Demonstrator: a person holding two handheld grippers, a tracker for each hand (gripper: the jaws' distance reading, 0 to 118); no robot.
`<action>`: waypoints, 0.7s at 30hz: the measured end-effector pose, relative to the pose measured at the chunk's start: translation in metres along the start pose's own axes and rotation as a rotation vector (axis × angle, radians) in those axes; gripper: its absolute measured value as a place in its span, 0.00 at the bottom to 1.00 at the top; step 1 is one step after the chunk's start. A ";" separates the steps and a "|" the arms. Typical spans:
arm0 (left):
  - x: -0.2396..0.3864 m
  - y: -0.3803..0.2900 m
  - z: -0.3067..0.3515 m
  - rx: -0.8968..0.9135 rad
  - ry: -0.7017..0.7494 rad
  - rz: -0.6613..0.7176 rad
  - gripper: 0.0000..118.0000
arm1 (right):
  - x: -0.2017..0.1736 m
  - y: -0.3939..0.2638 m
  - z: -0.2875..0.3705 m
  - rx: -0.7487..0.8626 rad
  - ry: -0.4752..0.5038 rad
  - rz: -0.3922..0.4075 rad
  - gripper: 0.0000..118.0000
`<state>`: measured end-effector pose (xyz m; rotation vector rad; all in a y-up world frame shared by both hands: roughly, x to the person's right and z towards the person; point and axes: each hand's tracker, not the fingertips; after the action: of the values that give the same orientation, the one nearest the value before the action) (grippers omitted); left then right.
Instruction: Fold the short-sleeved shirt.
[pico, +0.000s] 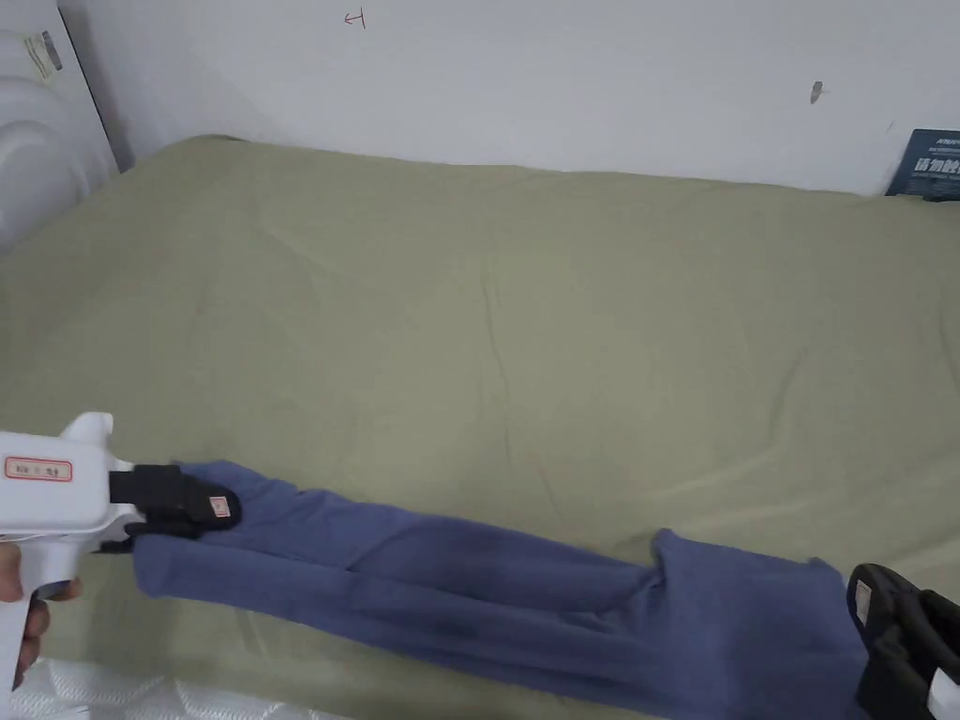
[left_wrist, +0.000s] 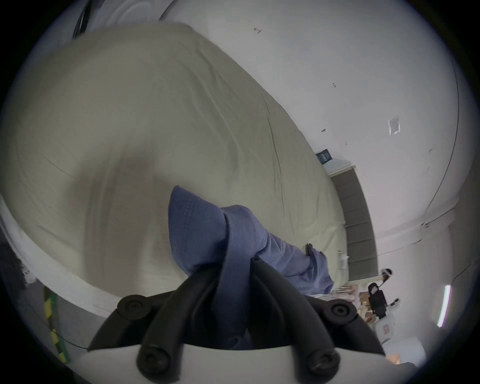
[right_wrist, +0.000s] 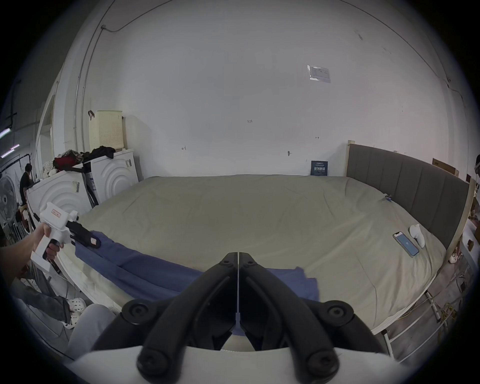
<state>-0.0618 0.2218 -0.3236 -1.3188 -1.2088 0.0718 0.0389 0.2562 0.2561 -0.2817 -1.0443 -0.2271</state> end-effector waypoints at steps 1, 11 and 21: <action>0.009 -0.001 0.003 -0.002 0.015 -0.017 0.06 | 0.001 -0.001 0.001 0.003 0.002 0.000 0.03; 0.159 -0.054 -0.067 -0.107 0.183 -0.281 0.06 | 0.020 -0.015 0.014 -0.010 0.020 -0.052 0.03; 0.209 -0.102 -0.218 -0.197 0.233 -0.408 0.85 | 0.039 -0.026 0.023 -0.049 -0.009 -0.093 0.03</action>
<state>0.1251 0.1728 -0.0697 -1.1849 -1.2827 -0.4920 0.0310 0.2376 0.3045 -0.2789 -1.0627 -0.3357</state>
